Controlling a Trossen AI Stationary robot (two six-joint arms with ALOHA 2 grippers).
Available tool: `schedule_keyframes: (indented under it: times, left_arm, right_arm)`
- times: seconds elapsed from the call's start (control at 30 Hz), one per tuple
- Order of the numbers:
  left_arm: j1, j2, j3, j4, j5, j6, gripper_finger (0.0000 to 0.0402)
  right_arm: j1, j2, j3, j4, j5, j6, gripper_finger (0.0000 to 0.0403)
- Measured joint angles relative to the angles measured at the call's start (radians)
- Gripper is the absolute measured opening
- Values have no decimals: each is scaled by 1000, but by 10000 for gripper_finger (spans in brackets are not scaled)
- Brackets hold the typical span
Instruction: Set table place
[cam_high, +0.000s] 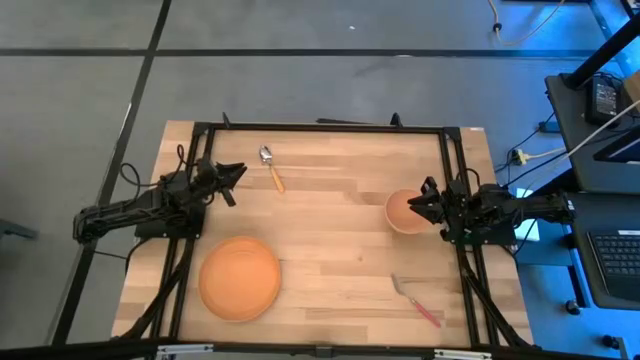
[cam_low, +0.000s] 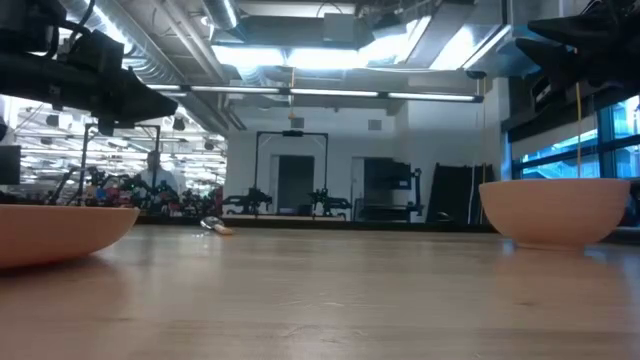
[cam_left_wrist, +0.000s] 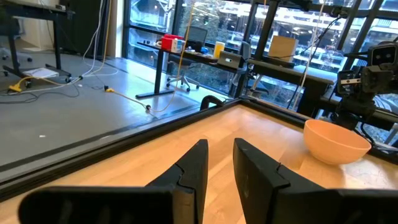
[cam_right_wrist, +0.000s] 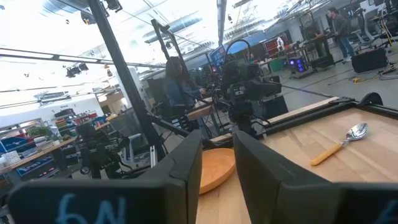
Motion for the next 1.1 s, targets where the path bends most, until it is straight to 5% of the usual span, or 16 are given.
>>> schedule_keyframes:
  times: [1.1]
  left_arm:
    - [0,0,0,0,0,0,69]
  right_arm:
    - [0,0,0,1,52,1,97]
